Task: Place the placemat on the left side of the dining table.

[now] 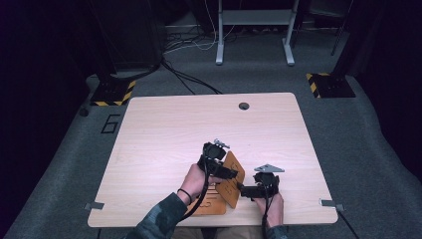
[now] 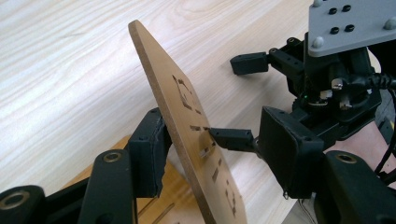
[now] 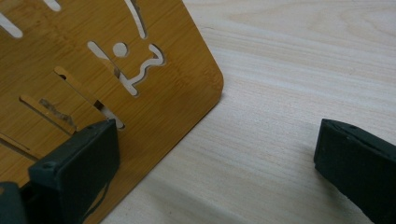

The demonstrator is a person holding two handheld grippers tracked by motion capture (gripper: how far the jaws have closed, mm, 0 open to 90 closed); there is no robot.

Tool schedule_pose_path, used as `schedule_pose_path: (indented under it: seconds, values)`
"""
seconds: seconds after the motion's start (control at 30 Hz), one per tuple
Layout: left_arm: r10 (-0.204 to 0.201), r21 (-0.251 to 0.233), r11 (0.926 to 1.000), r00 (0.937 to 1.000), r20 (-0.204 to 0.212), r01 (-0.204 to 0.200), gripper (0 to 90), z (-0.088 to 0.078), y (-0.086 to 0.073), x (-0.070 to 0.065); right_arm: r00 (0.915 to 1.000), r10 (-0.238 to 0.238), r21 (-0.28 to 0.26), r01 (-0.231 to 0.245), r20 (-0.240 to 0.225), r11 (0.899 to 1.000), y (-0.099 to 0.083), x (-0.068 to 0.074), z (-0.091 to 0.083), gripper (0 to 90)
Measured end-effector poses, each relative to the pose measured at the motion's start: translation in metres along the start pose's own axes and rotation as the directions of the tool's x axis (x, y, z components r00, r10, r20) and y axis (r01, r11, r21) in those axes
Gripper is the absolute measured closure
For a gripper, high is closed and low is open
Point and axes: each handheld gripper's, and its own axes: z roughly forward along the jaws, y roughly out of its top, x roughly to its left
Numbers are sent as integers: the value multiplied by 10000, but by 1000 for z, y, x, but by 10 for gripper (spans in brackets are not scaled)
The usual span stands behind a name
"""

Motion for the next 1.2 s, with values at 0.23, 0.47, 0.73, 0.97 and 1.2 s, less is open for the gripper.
schedule_pose_path:
  seconds: [0.23, 0.47, 0.73, 0.97, 1.2]
  values:
    - [608, 465, 9972, 9974, -394, -589, 477, 5, 12, -9, 9998, 190, -109, -189, 59, 9998, -1, -2, -1, 0]
    - [902, 789, 9932, 9942, -594, -854, 539, 12, 20, -14, 9994, 307, -135, -305, 172, 9994, -2, -5, -4, 0]
    - [1412, 1069, 9853, 9875, -694, -1333, 649, 22, 30, -25, 9978, 592, -216, -585, 308, 9981, -7, -12, -11, 0]
    - [1919, 1414, 9733, 9790, -688, -1809, 798, 33, 42, -39, 9948, 783, -352, -761, 656, 9965, -12, -17, -17, 0]
    - [2163, 1532, 9668, 9742, -643, -2045, 863, 37, 49, -44, 9909, 753, -536, -697, 1112, 9961, -16, -23, -23, 5]
